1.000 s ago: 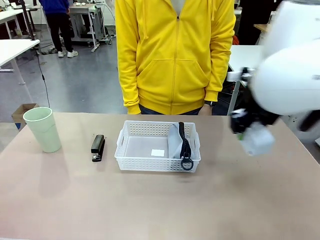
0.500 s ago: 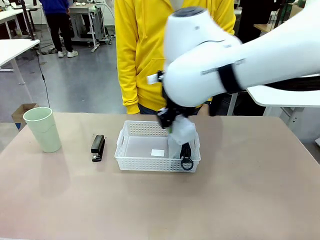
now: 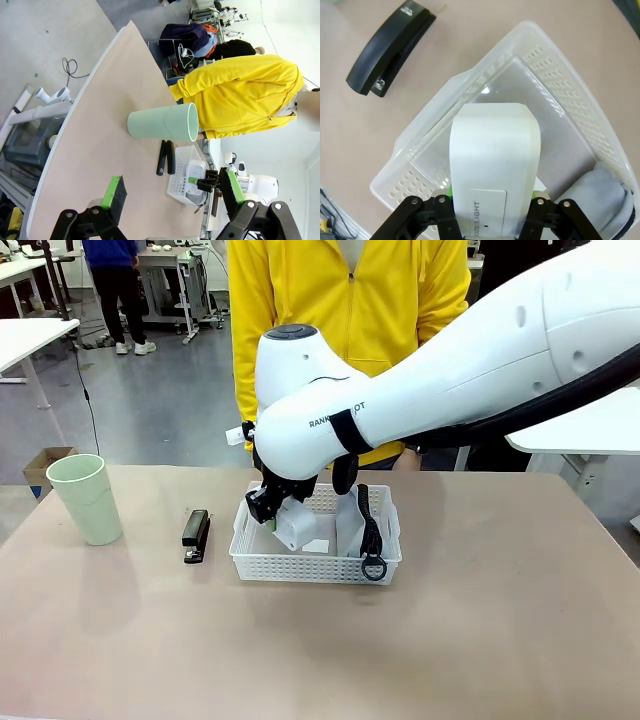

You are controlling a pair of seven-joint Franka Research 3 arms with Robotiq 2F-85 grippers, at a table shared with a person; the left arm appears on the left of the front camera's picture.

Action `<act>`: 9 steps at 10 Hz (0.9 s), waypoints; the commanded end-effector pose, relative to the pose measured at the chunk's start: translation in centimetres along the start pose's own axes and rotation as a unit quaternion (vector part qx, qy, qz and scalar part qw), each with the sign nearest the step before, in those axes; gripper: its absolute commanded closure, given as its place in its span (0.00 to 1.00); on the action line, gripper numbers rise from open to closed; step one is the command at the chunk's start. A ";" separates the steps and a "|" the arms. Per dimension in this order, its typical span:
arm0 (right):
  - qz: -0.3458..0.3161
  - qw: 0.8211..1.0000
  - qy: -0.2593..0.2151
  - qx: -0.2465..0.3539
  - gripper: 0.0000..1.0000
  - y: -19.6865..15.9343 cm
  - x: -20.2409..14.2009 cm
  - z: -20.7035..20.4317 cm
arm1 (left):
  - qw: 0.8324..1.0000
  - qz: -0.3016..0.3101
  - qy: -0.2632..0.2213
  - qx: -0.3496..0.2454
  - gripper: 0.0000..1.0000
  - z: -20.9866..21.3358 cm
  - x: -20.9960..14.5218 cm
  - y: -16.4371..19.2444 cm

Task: Efficiently arrange items inside the basket to fit them all.
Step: Pick up the Digital clock and place it inside the Organizing basket.

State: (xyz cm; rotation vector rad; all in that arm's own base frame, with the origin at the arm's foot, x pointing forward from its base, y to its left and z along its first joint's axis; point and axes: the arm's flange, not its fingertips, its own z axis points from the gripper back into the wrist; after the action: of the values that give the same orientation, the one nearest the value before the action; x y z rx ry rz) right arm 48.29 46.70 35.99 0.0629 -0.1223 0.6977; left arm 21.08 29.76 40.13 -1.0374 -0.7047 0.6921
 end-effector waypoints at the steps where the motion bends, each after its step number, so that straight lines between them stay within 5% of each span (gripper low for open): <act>1: 0.000 1.000 -0.003 0.009 0.48 -1.1 -0.7 2.1 | 1.000 -0.011 -0.007 -0.015 0.00 0.0 0.0 0.0; 9: 0.003 0.999 0.032 -0.001 0.48 -1.9 -1.8 -0.2 | 1.000 -0.011 -0.007 -0.015 0.00 0.0 0.0 0.0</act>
State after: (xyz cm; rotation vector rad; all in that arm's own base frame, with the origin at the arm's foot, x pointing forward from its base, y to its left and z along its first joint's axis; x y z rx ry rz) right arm 48.62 44.76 36.07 0.0553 -0.0809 0.6843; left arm 21.08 29.75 40.13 -1.0376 -0.7051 0.6911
